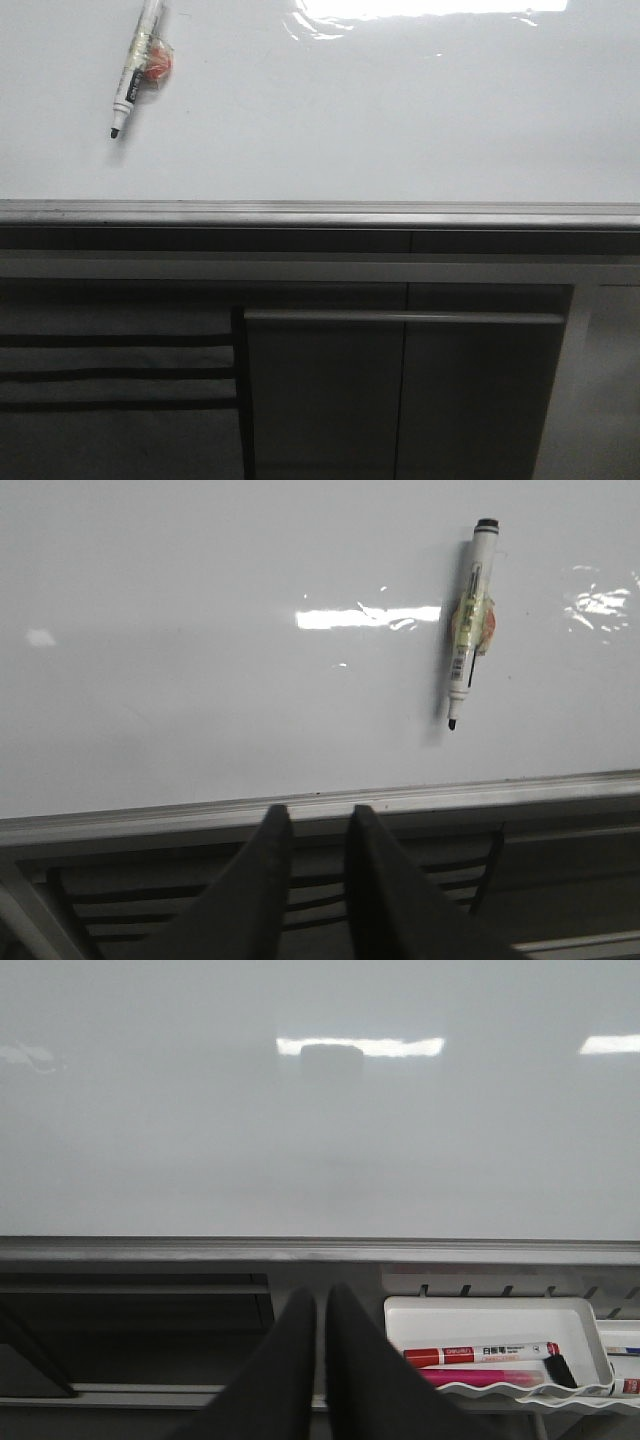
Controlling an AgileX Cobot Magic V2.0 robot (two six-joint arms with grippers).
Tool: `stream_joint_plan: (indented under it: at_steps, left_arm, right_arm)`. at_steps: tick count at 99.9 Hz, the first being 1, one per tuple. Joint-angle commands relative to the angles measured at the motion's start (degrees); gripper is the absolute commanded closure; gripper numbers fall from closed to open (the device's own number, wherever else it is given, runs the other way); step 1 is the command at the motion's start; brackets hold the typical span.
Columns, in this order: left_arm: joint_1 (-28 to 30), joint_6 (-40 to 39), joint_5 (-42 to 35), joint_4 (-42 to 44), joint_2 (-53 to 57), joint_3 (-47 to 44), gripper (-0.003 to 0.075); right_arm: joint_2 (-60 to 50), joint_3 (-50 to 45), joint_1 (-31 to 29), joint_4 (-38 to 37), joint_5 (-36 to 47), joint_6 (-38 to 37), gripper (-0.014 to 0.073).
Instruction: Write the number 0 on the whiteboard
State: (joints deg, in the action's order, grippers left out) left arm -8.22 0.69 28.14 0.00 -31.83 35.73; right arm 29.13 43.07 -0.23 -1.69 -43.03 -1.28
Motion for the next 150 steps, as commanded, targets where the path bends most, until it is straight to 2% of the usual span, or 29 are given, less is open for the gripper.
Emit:
stream_joint_plan:
  at_steps: [1,7,12,21,29,39,46,67,89,99,120,132,150]
  left_arm:
    - [-0.4,1.51,-4.01,-1.07,-1.94,2.05,0.0416]
    - [-1.39,1.51,-4.64,-2.51,-3.14,2.05,0.0308]
    - [-3.24,1.51,-5.34,-2.86,-4.63,2.05,0.0266]
    - [-8.13,1.64,-7.55,-1.99,-7.4,2.05,0.0261]
    - [-12.63,1.65,-9.63,0.0,-10.92,2.15,0.0261]
    - [-16.2,1.65,-11.83,0.0,-15.95,3.51,0.0261]
    - [-17.64,1.65,-13.77,0.0,-20.31,5.05,0.0261]
    - [-17.82,1.65,-18.56,1.82,-33.85,11.47,0.0261]
    - [-15.46,1.16,-16.18,5.34,-46.95,20.74,0.0262]
    - [-13.3,1.04,-15.55,3.11,-50.38,23.93,0.0262]
    - [-13.17,1.04,-16.32,4.52,-54.47,27.06,0.0264]
    - [-12.88,1.04,-17.31,4.52,-55.86,28.2,0.0331]
    - [-12.26,1.04,-16.87,5.07,-56.25,28.43,0.0545]
  right_arm:
    - [1.25,1.93,-0.4,0.19,3.8,1.68,0.0419]
    - [1.81,1.93,-0.4,0.98,3.94,2.98,0.0336]
    - [2.19,1.93,-0.3,2.03,4.57,3.46,0.0292]
    - [3.32,2.01,0.68,5.74,5.26,7.51,0.0282]
    - [4.7,2.01,2.72,11.96,5.91,12.39,0.0282]
    - [6.87,2.16,5.76,18.58,6.02,18.92,0.0282]
    - [8.38,2.16,7.84,21.29,6.73,20.89,0.0282]
    - [10.67,2.16,11.84,21.41,8.55,20.85,0.0282]
    - [10.67,2.16,12.01,21.41,7.99,20.85,0.0282]
    - [10.67,2.16,12.01,21.41,7.58,20.85,0.0282]
    - [10.67,2.16,12.01,21.41,7.58,20.85,0.0282]
    - [10.67,2.16,12.01,21.41,7.58,20.85,0.0282]
    - [10.67,2.16,12.01,21.41,7.58,20.85,0.0282]
